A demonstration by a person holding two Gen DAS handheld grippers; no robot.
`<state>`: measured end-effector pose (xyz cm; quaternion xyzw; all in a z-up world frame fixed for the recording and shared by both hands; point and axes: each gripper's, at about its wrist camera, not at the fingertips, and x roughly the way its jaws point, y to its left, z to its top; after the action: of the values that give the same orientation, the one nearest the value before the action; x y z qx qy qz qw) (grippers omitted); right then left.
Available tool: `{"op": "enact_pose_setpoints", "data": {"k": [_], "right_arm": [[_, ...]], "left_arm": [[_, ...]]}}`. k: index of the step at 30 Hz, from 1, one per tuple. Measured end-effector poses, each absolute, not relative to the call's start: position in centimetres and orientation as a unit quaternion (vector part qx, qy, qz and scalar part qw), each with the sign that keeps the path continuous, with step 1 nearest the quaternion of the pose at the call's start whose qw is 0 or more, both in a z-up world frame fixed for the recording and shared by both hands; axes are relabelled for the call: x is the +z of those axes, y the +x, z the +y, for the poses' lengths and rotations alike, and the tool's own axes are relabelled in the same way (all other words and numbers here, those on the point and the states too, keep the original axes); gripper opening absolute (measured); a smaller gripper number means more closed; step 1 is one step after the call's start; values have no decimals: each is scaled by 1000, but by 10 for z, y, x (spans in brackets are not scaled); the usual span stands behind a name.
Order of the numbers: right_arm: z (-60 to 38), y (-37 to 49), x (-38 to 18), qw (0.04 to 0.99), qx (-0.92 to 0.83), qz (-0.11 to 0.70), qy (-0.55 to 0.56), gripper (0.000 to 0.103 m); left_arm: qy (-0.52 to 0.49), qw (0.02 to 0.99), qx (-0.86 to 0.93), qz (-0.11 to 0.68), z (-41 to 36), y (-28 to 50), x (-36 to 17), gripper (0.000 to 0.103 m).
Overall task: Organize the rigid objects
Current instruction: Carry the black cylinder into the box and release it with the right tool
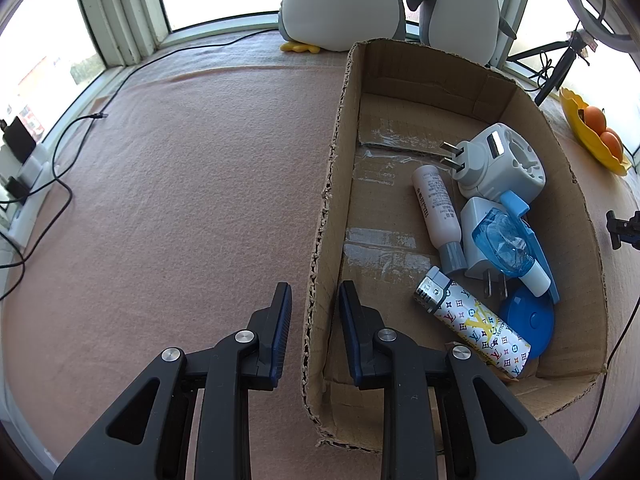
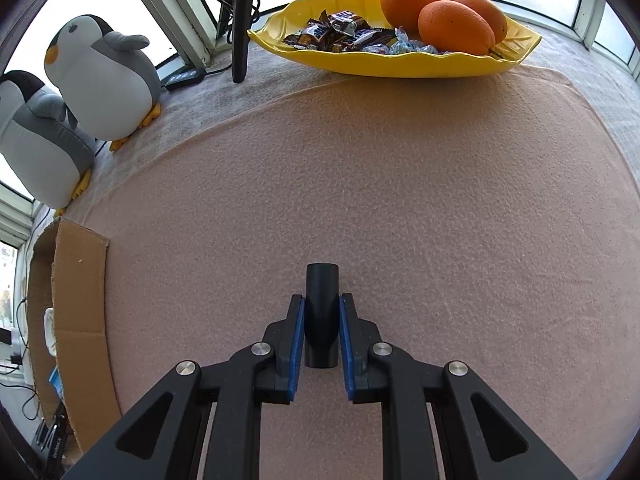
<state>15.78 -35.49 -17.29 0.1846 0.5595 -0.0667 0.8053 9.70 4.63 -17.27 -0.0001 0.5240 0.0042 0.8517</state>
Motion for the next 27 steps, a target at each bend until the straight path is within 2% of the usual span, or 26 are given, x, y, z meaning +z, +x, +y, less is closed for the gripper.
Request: {"op": "enact_pose_setpoints", "data": {"k": [7, 16, 27], "right_arm": [[-305, 151, -141, 828, 3, 536, 165, 15], [-217, 136, -99, 856, 102, 502, 75, 15], [-139, 117, -93, 847, 190, 496, 9, 15]], "left_arm": [[2, 852, 5, 524, 46, 97, -173, 23], [1, 852, 5, 524, 46, 96, -173, 23], [1, 851, 5, 524, 47, 96, -173, 23]]}}
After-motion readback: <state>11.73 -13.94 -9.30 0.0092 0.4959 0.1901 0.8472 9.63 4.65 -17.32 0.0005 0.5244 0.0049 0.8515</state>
